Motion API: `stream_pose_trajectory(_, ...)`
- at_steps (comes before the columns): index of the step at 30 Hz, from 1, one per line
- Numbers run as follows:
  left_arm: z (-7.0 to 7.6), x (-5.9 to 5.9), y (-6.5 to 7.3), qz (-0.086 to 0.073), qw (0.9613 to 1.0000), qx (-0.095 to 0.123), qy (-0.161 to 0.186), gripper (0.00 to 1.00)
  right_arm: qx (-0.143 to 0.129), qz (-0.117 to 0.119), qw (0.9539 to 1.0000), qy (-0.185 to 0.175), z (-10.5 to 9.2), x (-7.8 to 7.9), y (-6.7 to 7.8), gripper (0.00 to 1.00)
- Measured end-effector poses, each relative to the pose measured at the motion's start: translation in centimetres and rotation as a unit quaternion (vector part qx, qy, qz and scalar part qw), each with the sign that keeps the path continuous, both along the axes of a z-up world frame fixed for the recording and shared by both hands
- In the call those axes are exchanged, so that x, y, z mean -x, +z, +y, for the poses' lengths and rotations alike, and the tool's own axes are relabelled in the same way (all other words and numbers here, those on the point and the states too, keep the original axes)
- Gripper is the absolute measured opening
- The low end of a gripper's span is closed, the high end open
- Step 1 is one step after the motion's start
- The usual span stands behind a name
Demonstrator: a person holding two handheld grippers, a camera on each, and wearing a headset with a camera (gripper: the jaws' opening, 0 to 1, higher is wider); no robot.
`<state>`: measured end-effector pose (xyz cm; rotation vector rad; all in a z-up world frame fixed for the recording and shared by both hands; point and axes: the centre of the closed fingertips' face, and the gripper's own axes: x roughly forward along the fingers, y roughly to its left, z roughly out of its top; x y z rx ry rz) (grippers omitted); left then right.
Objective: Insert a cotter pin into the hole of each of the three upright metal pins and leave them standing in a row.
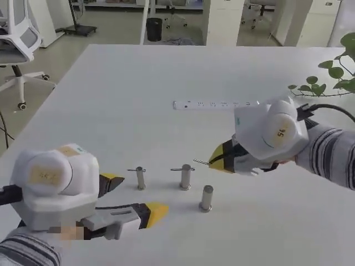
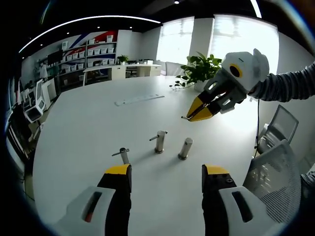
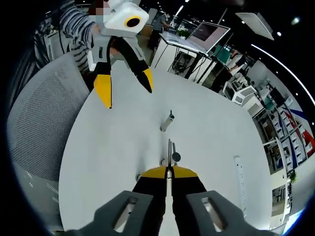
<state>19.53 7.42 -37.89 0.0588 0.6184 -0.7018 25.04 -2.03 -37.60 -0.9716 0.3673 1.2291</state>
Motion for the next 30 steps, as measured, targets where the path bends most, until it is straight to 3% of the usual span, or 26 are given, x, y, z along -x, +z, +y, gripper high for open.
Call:
stream_pose_trajectory(6,-0.9,0.2,0.7,0.000,0.9998,0.020,-0.003,0.49,-0.009,-0.013,0.9998,0.013,0.8,2.0,0.5,0.00)
stream_pose_trajectory(13,-2.7,0.7,1.5,0.010,0.9978,0.064,-0.014,0.37,-0.013,-0.018,0.9993,0.031,1.3,3.9,0.3,0.00)
stream_pose_trajectory(18,-3.8,0.9,2.0,0.026,0.9937,0.109,-0.011,0.29,-0.014,-0.029,0.9984,0.047,1.8,5.2,0.2,0.00)
stream_pose_trajectory(23,-4.4,1.1,2.0,0.034,0.9923,0.118,-0.015,0.24,-0.011,-0.029,0.9981,0.052,2.1,5.8,-0.2,0.00)
stream_pose_trajectory(26,-4.9,1.4,2.0,0.043,0.9907,0.127,-0.021,0.16,-0.010,-0.029,0.9980,0.055,2.3,6.1,-0.3,0.00)
stream_pose_trajectory(30,-5.1,1.5,2.0,0.044,0.9903,0.130,-0.024,0.14,-0.014,-0.030,0.9976,0.061,2.8,6.4,-0.2,0.00)
